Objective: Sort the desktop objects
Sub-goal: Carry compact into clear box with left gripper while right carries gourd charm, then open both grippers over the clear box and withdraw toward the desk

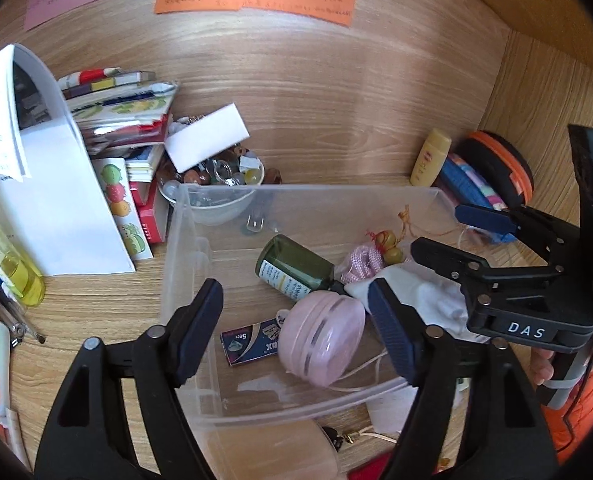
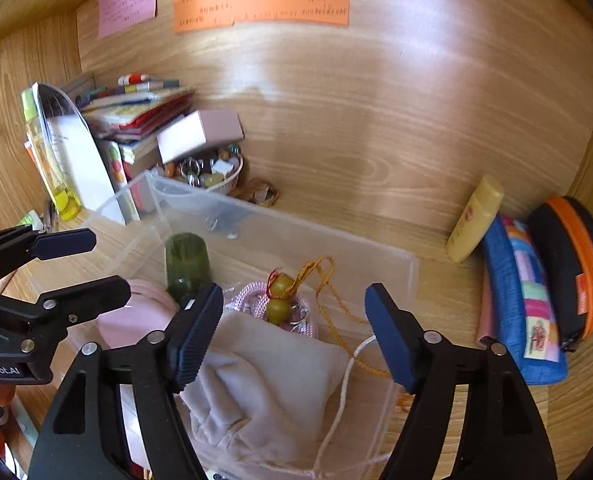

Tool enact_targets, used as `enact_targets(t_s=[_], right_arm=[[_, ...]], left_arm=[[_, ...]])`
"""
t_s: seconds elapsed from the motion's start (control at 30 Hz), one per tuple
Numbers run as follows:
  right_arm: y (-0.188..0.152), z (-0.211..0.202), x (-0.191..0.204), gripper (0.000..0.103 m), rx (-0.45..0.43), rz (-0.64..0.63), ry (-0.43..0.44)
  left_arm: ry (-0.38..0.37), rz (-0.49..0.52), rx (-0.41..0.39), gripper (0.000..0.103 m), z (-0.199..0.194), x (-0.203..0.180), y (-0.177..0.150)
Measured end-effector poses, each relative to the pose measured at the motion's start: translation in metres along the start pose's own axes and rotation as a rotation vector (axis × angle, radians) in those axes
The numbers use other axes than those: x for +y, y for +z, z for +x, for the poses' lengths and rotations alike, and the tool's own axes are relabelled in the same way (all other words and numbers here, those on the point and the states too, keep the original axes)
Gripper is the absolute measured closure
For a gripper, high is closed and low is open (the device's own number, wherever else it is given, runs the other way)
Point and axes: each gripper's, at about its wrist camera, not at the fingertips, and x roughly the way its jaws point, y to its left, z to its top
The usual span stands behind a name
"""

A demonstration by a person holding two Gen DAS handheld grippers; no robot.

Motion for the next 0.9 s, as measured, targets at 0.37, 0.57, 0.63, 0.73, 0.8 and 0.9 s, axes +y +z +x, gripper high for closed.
enact_targets(t_s=[0.37,0.57,0.63,0.73,0.8,0.9], right_arm=[[0.005,-0.065,0.0,0.019,-0.151,0.0,-0.063],[-0.013,-0.088,0.004,0.018,-0.168,-0.022,-0.089],[-0.02,-0.093,0.004,0.017,-0.163,-0.025,-0.095],[-0.031,-0.098,0.005,0.018,-0.153,-0.024,-0.1],[-0.038,-0.101,0.007,0.017,-0.148,-0.021,-0.101],[-0.049,-0.103,0.01,0.017,-0.133,-0.017,-0.102]], left_arm=[[0.111,0.015,-0.152,0.009,-0.066,0.008,0.009],[0.152,-0.018,-0.149,0.008,-0.097,0.037,-0.01],[0.169,-0.021,-0.138,0.008,-0.102,0.043,-0.02],[0.199,-0.02,-0.104,0.008,-0.107,0.05,-0.039],[0.217,-0.014,-0.083,0.008,-0.11,0.053,-0.051],[0.234,-0.003,-0.059,0.008,-0.113,0.054,-0.069]])
